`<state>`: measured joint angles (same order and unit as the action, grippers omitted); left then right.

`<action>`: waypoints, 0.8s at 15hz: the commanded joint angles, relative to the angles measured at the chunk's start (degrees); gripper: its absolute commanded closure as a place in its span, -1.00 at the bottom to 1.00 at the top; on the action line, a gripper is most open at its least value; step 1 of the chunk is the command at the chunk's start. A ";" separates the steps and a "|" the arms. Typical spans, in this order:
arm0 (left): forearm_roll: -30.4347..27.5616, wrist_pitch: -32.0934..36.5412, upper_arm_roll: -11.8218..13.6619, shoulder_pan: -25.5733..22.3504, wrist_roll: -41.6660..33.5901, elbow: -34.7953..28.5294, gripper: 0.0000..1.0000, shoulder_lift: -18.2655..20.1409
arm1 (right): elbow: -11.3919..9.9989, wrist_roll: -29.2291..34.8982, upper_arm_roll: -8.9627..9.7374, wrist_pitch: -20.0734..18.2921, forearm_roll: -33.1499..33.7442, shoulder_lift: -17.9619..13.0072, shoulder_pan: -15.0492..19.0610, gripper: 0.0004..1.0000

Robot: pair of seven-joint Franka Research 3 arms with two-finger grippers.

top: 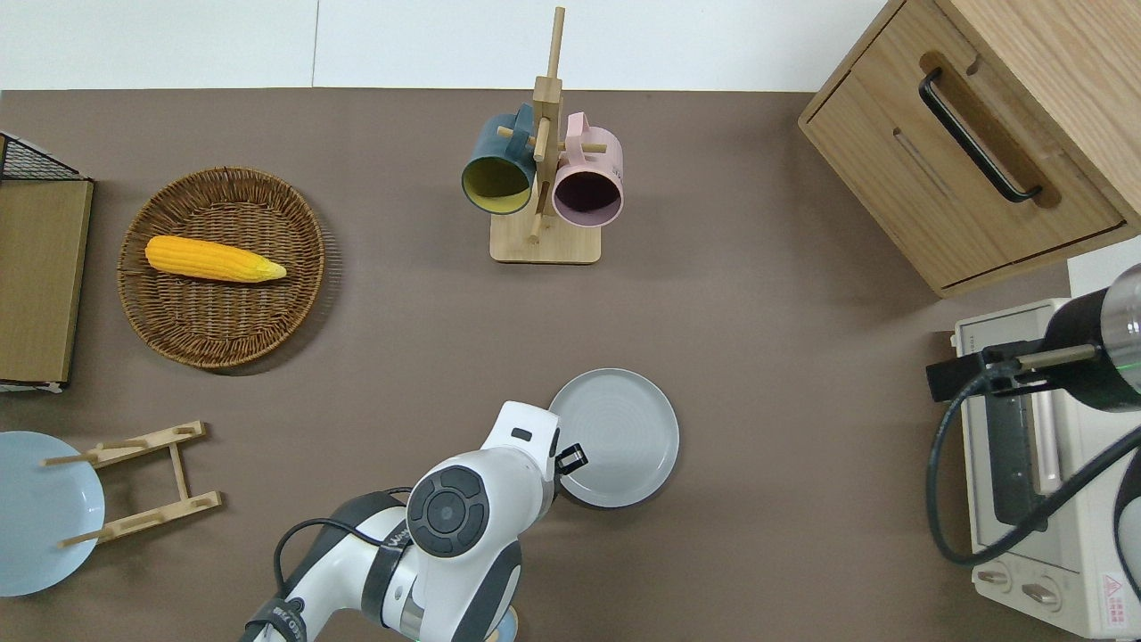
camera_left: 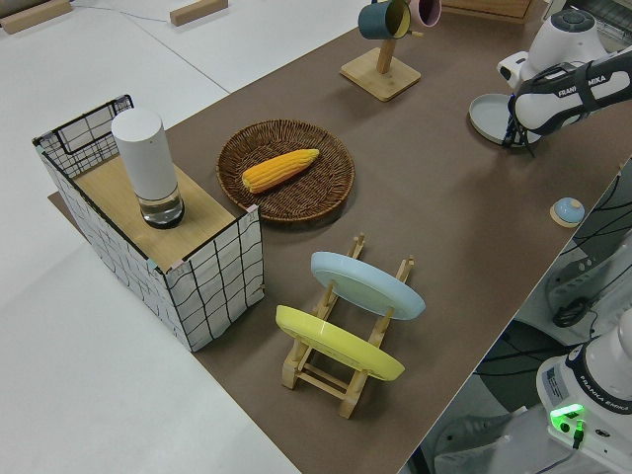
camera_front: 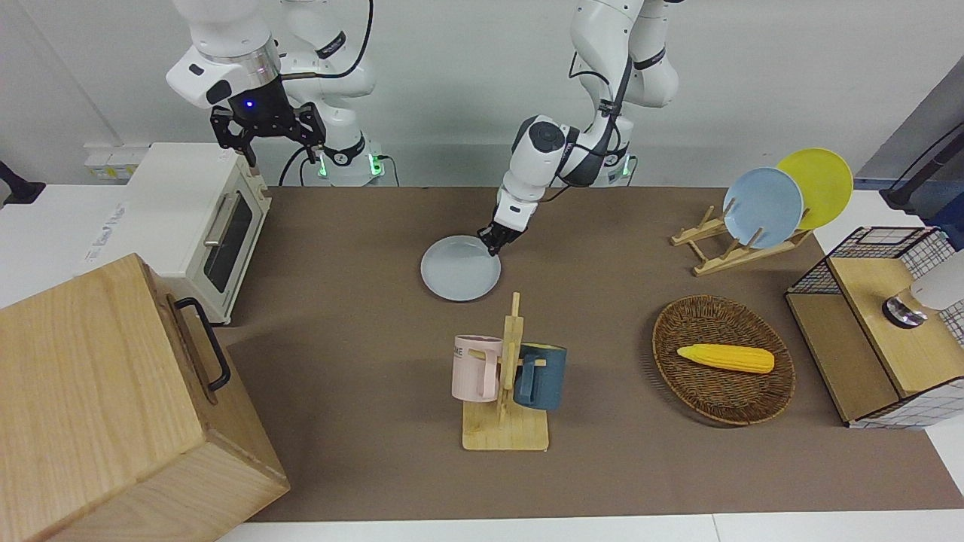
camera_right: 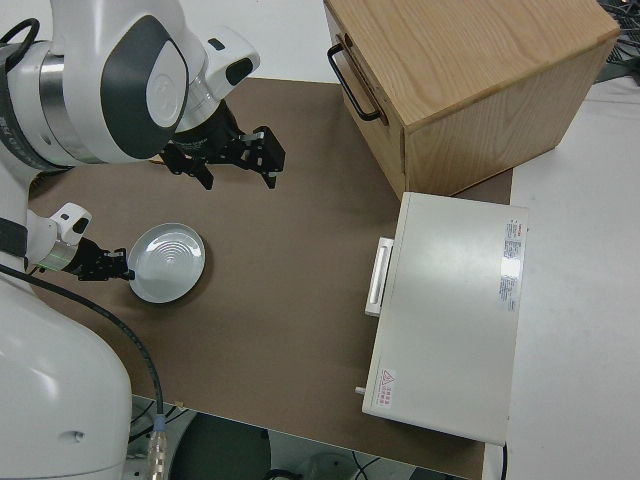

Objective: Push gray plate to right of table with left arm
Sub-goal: 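Push the gray plate with the left gripper across the table toward the toaster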

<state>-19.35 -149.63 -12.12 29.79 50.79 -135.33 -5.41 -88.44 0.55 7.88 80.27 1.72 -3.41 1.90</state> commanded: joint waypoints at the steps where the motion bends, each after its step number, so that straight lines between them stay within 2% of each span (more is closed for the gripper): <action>1: -0.69 -1.02 -1.14 1.15 3.61 2.70 1.00 -2.58 | 0.03 -0.46 1.09 -0.82 0.57 -0.54 1.35 -0.99; 3: -0.69 -1.10 -1.41 1.23 4.75 3.84 1.00 -3.28 | 0.03 -0.46 1.09 -0.82 0.48 -0.54 1.35 -0.99; 4: -0.43 -1.10 -2.63 1.23 6.41 5.07 1.00 -4.33 | 0.03 -0.46 1.09 -0.82 0.48 -0.54 1.35 -0.99; 7: 0.01 -1.10 -3.78 1.23 7.83 6.66 1.00 -5.39 | 0.03 -0.46 1.09 -0.82 0.48 -0.54 1.35 -0.99; 12: 0.01 -1.63 -3.79 3.34 9.33 7.89 1.00 -6.53 | 0.03 -0.46 1.09 -0.82 0.48 -0.54 1.35 -0.99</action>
<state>-19.34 -149.95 -16.27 31.28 58.55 -128.93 -10.01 -88.44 0.55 7.88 80.27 1.72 -3.41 1.90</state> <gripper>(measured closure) 0.974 0.004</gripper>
